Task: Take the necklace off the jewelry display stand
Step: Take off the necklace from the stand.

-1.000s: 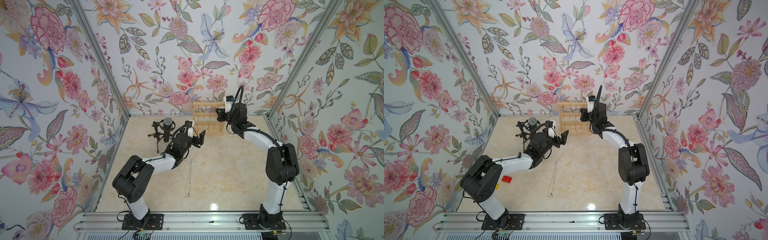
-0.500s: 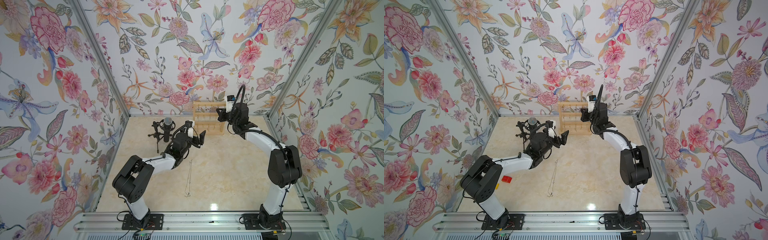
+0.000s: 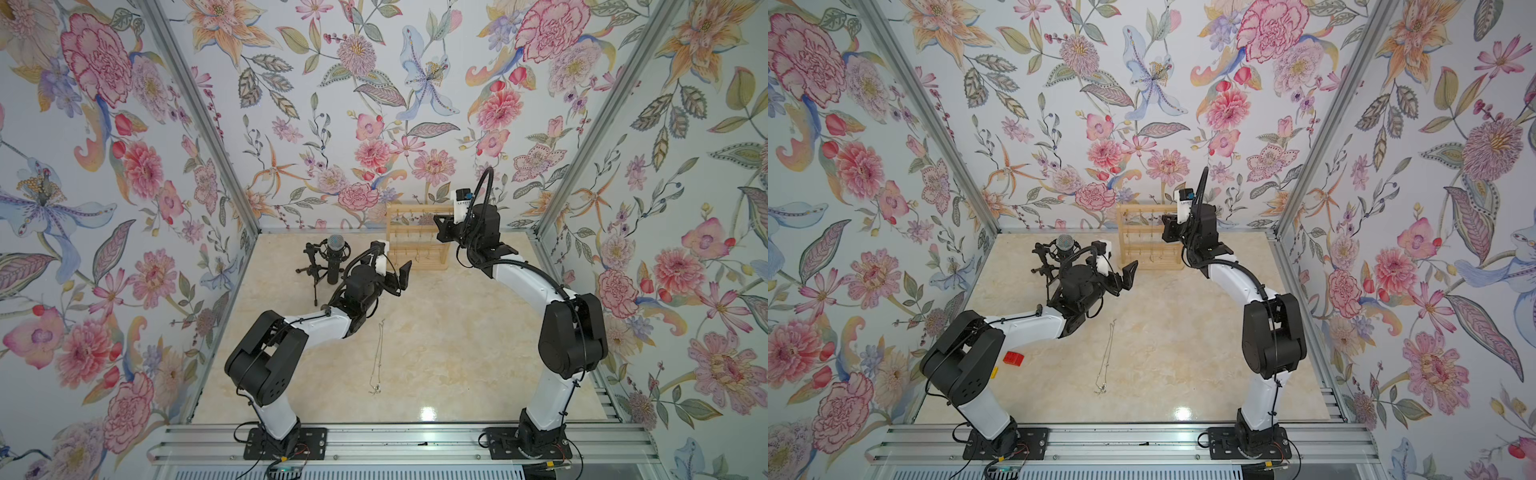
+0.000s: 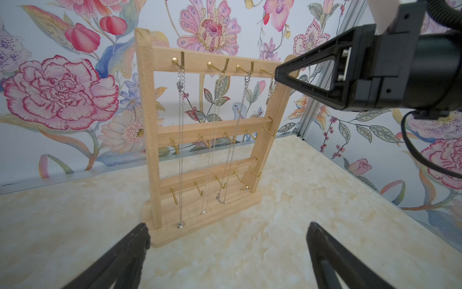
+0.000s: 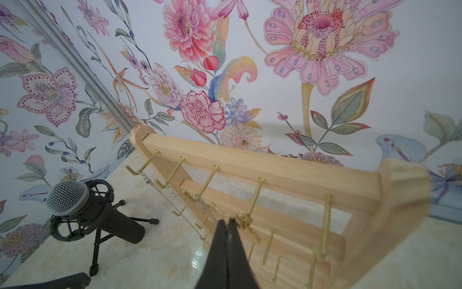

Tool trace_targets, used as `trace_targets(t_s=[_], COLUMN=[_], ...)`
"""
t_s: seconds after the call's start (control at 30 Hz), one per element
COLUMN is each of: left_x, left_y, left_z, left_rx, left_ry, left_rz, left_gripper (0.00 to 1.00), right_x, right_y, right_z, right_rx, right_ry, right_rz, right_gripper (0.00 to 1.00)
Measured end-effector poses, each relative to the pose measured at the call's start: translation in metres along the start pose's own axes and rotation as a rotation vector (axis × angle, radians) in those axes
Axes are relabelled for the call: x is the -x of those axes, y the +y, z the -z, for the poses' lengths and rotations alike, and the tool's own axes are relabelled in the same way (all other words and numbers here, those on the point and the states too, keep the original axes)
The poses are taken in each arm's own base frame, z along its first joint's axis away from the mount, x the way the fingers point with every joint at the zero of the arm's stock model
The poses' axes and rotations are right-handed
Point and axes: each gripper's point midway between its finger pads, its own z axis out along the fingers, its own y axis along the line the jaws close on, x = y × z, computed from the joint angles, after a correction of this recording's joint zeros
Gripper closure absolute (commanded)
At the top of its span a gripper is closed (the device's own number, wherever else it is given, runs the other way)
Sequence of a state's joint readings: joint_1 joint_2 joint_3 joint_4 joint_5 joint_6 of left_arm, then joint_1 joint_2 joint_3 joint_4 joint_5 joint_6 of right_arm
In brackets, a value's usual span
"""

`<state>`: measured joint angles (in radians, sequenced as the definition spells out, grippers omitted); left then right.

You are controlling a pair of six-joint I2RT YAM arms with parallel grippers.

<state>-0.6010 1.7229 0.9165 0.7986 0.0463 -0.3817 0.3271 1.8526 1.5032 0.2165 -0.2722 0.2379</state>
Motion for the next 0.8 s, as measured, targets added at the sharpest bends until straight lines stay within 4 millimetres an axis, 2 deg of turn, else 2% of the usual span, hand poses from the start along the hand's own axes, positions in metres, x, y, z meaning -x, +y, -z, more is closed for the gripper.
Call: trace_targets(t_s=[0.33, 0.6, 0.8], left_x=[0.0, 0.0, 0.001], left_y=[0.0, 0.0, 0.0], left_z=[0.0, 0.0, 0.0], left_rx=[0.0, -0.001, -0.001], left_ry=[0.0, -0.001, -0.004], left_rz=[0.0, 0.0, 0.0], left_gripper=[0.01, 0.01, 0.01], right_x=[0.001, 0.019, 0.021], right_y=[0.001, 0.009, 0.013], right_z=[0.002, 0.014, 0.014], right_rx=[-0.001, 0.01, 0.015], right_ry=[0.004, -0.034, -0.037], right_rz=[0.002, 0.022, 0.027], right_gripper=[1.0, 1.0, 1.0])
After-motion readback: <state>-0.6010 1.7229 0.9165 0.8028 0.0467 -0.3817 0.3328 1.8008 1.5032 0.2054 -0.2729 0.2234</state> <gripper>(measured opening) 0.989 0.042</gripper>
